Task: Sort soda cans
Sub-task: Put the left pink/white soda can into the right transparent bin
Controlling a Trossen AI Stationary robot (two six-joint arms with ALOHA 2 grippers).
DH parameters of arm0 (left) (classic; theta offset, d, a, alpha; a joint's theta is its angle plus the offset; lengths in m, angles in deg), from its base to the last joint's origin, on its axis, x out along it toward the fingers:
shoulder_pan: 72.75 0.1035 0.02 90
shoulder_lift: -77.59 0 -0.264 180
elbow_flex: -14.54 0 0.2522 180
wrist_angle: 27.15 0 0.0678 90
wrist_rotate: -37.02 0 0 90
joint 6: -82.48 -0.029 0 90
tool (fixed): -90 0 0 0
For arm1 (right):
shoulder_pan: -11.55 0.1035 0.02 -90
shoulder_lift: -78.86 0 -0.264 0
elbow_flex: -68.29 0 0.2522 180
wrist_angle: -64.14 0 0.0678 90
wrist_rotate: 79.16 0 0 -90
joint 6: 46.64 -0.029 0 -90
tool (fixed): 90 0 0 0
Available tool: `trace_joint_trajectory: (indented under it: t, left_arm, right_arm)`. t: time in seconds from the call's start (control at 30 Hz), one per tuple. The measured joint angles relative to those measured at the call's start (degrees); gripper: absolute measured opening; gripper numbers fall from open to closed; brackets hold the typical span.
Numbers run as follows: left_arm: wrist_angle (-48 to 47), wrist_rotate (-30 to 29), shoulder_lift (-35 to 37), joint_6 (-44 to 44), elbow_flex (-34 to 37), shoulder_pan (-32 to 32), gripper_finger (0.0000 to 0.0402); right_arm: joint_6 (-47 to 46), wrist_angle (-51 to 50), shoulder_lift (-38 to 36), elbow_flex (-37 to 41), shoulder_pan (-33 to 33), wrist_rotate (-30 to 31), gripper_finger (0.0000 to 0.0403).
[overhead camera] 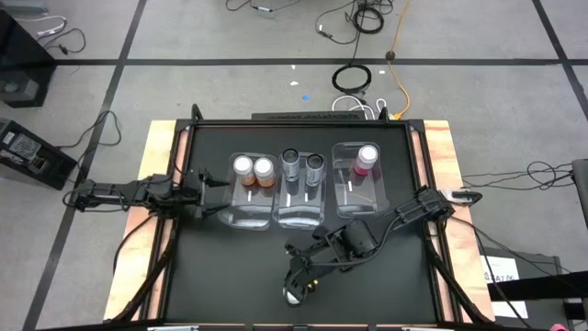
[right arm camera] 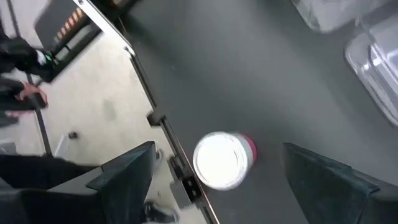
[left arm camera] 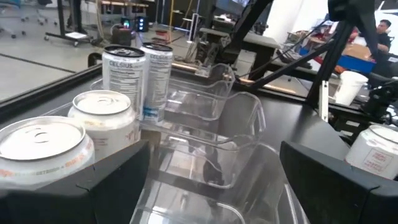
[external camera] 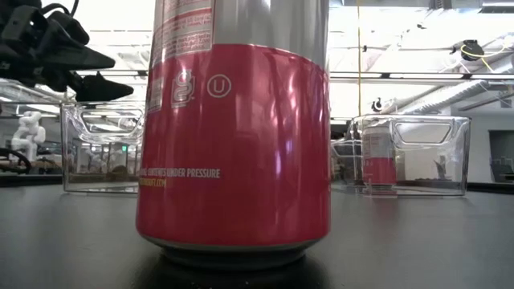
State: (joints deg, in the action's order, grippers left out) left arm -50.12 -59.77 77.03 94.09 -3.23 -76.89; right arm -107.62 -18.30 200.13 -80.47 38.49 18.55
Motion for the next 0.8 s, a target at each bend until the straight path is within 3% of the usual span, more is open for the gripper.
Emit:
trace_joint_trajectory:
  t: [0.2,0.8]
  left_arm:
    - [-0.01,-0.59,-0.14,-0.02,0.0,0.0,0.0369]
    - [-0.03,-0.74,-0.15,-0.04,0.04,0.0,0.0369]
  right_arm:
    - [0.36,-3.54,0.0,0.0,0.03,-2.18,0.0338]
    - [-1.19,-1.93,2.27,0.0,2.65,-2.26,0.0338]
